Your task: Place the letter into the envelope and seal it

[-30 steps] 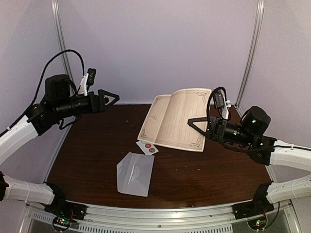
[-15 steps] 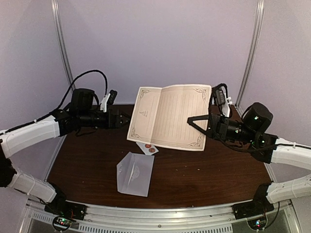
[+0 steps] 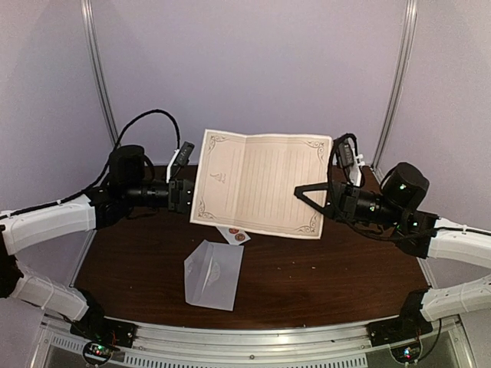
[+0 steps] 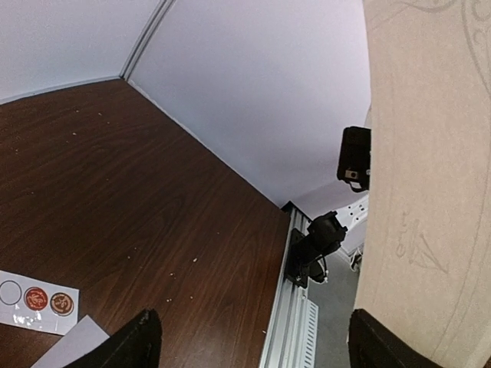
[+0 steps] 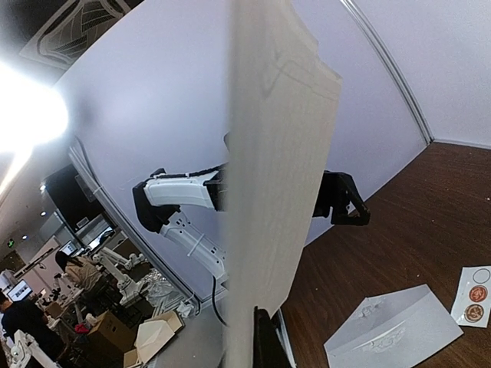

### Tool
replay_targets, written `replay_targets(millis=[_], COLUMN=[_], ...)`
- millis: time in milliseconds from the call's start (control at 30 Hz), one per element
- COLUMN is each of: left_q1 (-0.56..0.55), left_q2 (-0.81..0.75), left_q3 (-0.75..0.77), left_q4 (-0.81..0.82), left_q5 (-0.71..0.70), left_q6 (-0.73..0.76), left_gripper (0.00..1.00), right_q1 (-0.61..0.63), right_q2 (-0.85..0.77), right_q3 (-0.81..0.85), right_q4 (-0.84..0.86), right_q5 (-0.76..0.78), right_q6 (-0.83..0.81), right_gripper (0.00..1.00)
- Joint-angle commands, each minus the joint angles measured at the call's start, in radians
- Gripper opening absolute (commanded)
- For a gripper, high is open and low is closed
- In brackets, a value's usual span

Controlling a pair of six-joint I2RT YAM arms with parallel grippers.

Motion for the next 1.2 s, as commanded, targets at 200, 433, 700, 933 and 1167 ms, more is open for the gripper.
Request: replay_targets(millis=[200,433,700,933,1167], left_q1=[-0.055,-0.079,-0.079,-0.079,-0.086], left_q2=[-0.007,-0.005,-0.053,-0.081,-0.059], left_q3=[-0.019,-0.010,-0.023,-0.037,-0.038], left_q4=[0.261,0.332,0.324,0.366,0.420], left_q5=[0.118,0.129,0.126,0.149,0.175], left_q6=[-0.097,-0.133,-0.131,-0.157,-0.199], left_gripper=[0.86,0.86,0.87,0.88,0.88], right_q1=[0.012,0.014,0.013,0.014,0.015], right_q2=[0.047,0.046,0.028,0.036,0.050], right_q3=[0.033,0.033,0.031,0.033,0.035], right_q4=[0.047,0.043,0.031,0.030,0.035], right_q5=[-0.043,-0.030,0.000,-0.004,-0.014], right_q6=[0.011,0.006,-0.003,-0.003,0.001], right_gripper=[0.00,0.00,0.00,0.00,0.00])
